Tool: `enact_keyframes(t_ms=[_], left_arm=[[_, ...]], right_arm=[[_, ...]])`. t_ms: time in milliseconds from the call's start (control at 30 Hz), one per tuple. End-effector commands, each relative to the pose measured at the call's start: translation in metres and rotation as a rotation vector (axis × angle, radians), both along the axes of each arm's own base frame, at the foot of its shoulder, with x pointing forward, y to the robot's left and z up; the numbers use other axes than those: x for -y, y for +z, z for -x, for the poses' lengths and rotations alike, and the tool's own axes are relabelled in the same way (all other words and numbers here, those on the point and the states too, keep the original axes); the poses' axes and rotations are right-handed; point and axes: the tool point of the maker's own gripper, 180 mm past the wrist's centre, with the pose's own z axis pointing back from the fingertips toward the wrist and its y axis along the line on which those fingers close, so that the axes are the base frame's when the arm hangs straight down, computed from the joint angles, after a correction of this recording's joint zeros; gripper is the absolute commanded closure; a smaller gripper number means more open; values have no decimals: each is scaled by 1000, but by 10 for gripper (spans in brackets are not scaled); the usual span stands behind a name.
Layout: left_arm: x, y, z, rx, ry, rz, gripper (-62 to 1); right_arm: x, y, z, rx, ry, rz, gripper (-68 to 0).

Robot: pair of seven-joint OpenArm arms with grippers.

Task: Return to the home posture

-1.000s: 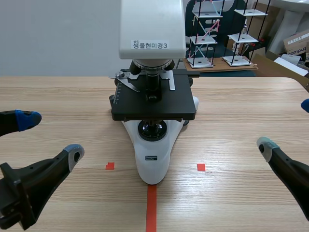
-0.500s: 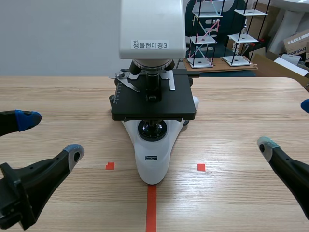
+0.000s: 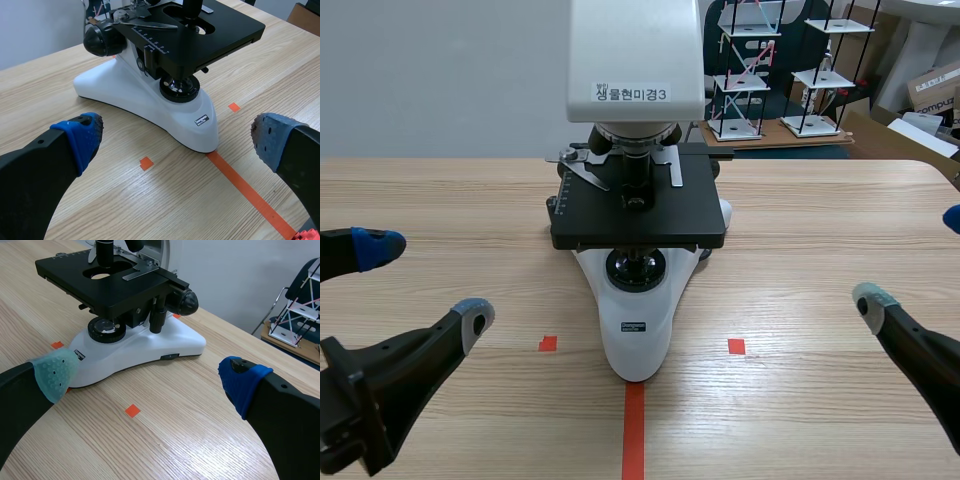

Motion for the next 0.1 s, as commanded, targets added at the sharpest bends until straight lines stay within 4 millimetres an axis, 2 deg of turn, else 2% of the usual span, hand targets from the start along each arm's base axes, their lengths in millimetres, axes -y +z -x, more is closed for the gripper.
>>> enact_keyframes(t_ms=[0, 67], left_arm=[[3, 8, 0, 23, -4, 21, -623], [3, 8, 0, 23, -4, 21, -623]], right_arm=[[-1, 5, -1, 16, 16, -14, -617], [-1, 5, -1, 16, 16, -14, -617]])
